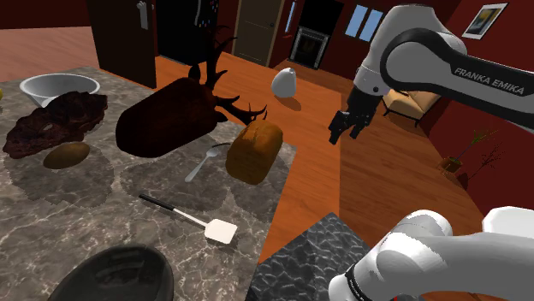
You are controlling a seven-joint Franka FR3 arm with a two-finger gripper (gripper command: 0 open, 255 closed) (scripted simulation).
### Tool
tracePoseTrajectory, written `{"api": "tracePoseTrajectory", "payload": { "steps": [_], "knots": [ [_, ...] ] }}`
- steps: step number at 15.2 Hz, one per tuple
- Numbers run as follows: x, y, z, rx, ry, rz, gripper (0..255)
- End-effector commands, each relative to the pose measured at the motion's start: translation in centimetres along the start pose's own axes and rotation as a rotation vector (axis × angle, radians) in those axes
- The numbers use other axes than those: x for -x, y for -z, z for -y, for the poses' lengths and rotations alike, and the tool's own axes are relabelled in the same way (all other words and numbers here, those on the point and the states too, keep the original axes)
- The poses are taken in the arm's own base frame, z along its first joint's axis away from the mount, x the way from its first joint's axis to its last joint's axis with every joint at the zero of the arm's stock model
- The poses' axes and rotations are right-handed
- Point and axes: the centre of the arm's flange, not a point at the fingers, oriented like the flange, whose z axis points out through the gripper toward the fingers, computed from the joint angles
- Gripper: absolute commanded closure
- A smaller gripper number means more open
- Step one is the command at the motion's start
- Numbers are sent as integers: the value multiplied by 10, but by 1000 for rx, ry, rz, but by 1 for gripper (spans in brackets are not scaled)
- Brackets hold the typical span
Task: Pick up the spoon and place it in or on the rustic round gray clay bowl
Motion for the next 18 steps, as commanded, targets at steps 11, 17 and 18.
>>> {"api": "tracePoseTrajectory", "payload": {
  "steps": [11,17,18],
  "knots": [
    [-38,-45,124,38,-230,-7,0],
    [-75,-74,191,60,-367,-11,0],
    [-82,-79,202,64,-390,-12,0]
  ]
}}
